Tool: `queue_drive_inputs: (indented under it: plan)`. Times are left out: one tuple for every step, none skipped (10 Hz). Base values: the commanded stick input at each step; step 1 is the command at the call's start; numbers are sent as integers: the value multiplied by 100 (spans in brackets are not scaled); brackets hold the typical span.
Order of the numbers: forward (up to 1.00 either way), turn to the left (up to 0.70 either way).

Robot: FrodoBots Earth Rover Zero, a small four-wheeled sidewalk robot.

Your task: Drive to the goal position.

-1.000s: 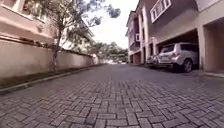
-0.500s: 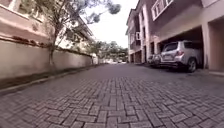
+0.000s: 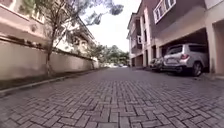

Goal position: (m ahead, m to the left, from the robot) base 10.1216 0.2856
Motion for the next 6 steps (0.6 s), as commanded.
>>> queue_drive_inputs:
  plan:
    - [70,0]
    - [70,0]
    - [70,0]
    - [70,0]
    - [70,0]
    - [70,0]
